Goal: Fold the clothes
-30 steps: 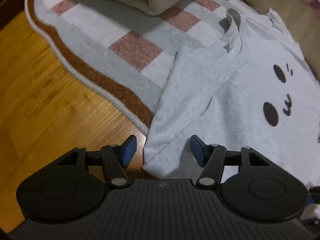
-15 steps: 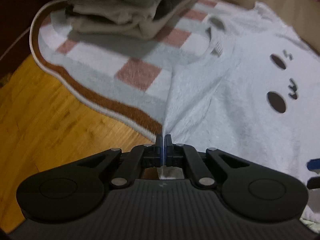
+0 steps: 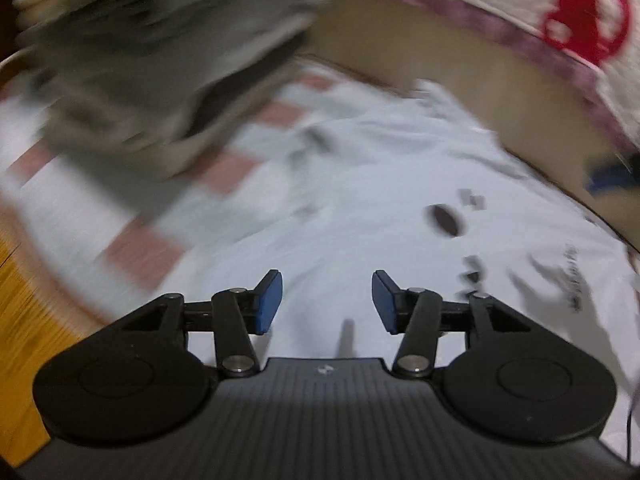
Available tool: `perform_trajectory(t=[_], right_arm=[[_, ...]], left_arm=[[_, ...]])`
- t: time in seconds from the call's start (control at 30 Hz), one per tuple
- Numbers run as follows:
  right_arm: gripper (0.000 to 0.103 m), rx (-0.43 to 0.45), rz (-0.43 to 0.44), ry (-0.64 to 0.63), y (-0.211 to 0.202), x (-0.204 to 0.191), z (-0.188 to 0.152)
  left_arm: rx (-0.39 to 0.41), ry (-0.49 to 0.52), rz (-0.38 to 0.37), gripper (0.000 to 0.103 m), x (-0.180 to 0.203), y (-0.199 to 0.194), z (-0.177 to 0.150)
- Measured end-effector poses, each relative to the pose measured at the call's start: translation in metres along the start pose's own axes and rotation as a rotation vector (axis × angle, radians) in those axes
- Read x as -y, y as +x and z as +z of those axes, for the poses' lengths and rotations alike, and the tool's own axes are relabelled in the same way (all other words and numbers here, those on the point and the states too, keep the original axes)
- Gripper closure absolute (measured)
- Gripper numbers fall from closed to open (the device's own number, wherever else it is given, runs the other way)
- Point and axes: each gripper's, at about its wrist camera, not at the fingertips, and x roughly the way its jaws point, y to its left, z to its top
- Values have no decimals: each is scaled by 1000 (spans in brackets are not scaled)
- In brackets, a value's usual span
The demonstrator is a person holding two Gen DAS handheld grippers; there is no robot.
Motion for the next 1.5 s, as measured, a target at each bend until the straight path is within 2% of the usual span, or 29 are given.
perform_trajectory(t=[0.1, 0.23, 0.3, 0.47, 0.53, 0.6, 0.63, 0.67, 0.7, 0.77, 0.9, 1.17, 1.23, 1.33, 1.43, 1.47, 1.5], right_arm=[[44, 43, -4, 80, -14, 26, 43], [44, 97, -14, 181, -33, 61, 98], [44, 93, -51, 188, -35, 77, 98], [44, 81, -148, 195, -39, 117, 98], [44, 55, -193, 130, -40, 119, 103], [44, 31, -213, 108, -37, 126, 110], [44, 19, -217, 96, -32, 127, 114], [44, 7, -222, 83, -27, 129, 118], [44, -5, -227, 70, -22, 130, 122], [44, -28, -236, 45, -11, 133, 130], [44, -67, -251, 2, 10, 139, 146], [43, 156, -156, 183, 61, 149, 176], [38, 187, -156, 253, 75, 153, 181], [33, 171, -203, 367, 101, 159, 186], [30, 230, -229, 323, 111, 146, 187], [53, 234, -248, 254, 116, 137, 186], [100, 224, -271, 180, 121, 128, 185]], left_arm=[[-7, 62, -56, 48, 24, 32, 42], [-18, 232, -52, 47, 51, 105, 115], [-28, 318, -10, 47, 60, 147, 144], [-134, 267, -62, 47, 61, 223, 181], [-176, 245, -84, 49, 61, 254, 195], [-214, 207, -89, 54, 61, 276, 204], [-184, 232, -111, 62, 67, 275, 207], [-170, 293, -111, 87, 74, 274, 205], [-158, 355, -109, 99, 80, 273, 203], [-132, 479, -105, 99, 94, 272, 198], [-104, 426, -108, 99, 88, 273, 197], [-48, 313, -114, 97, 74, 275, 196], [-74, 248, -148, 97, 67, 279, 200], [-111, 185, -168, 97, 61, 286, 204], [-140, 116, -179, 97, 59, 290, 213], [-141, 108, -174, 97, 59, 291, 214], [-134, 103, -165, 97, 61, 288, 213]])
